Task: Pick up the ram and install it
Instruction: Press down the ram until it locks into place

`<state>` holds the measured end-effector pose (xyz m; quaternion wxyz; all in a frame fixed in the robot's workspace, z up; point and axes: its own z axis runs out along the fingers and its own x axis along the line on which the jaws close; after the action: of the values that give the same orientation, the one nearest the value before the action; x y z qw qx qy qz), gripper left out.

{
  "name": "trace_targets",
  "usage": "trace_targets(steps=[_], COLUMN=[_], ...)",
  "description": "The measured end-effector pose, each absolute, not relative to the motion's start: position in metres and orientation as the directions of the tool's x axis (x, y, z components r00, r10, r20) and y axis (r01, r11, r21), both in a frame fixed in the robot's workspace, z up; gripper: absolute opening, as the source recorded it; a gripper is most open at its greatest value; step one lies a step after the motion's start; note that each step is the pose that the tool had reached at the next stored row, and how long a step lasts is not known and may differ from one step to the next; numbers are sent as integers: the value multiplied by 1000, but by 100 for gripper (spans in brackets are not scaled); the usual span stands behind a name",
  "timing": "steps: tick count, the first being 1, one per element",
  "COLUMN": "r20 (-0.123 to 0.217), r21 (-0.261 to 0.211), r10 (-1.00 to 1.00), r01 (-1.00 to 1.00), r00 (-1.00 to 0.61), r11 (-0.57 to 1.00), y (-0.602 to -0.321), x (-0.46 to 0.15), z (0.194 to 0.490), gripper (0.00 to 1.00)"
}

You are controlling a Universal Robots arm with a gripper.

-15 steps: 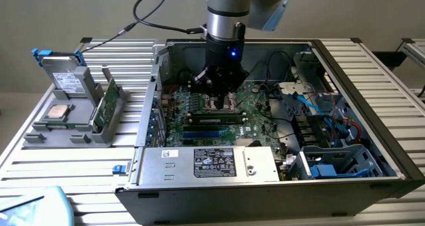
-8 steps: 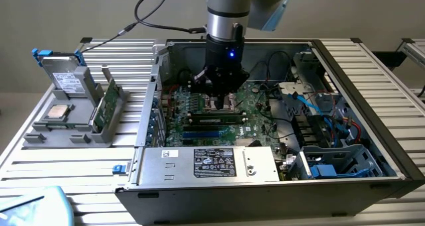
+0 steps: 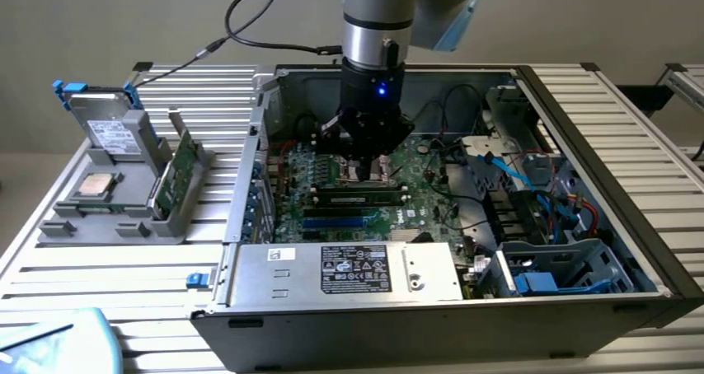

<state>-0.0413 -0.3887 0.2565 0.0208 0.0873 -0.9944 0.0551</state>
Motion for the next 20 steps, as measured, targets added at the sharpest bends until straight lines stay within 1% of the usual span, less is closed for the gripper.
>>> trace_targets(steps=[15, 20], r20=[24, 23], r21=[-107, -106], r10=[-9, -5], r01=[-11, -7], r00=[-1000, -1000], r11=[994, 994], y=[-389, -389], x=[-41, -41], z=[254, 254], gripper=[11, 11])
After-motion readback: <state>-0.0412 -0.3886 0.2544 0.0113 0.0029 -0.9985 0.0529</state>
